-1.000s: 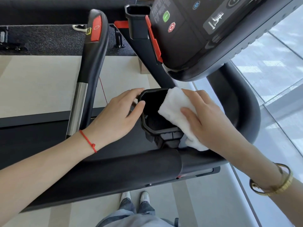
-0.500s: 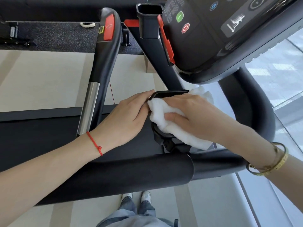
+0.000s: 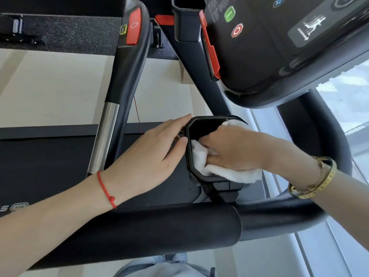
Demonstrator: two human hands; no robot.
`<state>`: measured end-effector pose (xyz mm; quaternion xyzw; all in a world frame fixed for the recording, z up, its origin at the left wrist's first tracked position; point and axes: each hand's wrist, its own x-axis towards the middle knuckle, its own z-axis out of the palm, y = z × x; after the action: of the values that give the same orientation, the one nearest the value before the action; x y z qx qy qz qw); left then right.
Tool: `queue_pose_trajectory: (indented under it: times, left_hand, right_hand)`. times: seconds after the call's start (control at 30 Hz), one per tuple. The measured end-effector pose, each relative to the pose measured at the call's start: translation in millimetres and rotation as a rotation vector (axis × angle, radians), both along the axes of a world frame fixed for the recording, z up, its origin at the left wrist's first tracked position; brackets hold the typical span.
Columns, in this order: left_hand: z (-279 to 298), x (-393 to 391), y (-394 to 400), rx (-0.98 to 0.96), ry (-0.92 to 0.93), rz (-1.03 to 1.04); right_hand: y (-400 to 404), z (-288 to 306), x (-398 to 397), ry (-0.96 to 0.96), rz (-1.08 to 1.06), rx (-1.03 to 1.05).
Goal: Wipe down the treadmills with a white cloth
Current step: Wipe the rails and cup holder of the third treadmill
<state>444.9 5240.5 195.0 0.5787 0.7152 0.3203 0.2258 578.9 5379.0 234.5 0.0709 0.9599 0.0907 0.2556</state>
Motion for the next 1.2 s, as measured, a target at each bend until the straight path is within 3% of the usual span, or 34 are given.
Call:
queue_pose_trajectory:
  times: [0.1,0.2,0.33,0.53,0.73,0.97,1.2]
  left_hand:
    - [1,0,0,-0.006,0.016,0.001]
    - [1,-1,0,-0.007,0.017,0.006]
    - [2,-1,0,-0.003,0.021,0.004]
    - [3,-1,-2,-0.004,0.023,-0.002]
    - [3,-1,-2,-0.006,0.030,-0.004]
    - [3,-1,-3,-0.006,0.005,-0.010]
    - [2,0,-4,-0.004,0.003,-0.010]
  right_hand:
    - [-4,-3,5,0.148,-0.077,-0.042]
    - [-3,2,13,0.343,-0.311,-0.296]
    - [-5,10,25,0.450,-0.230,-0.428]
    - [-5,20,25,0.272,-0.221,-0.484]
    - [-6,5,11,-0.054,-0.032,-0.186]
    - [-5,10,-1,-0.115,-0.120,-0.111]
    - [-2,16,-7,-0.115,-0.230,-0.285]
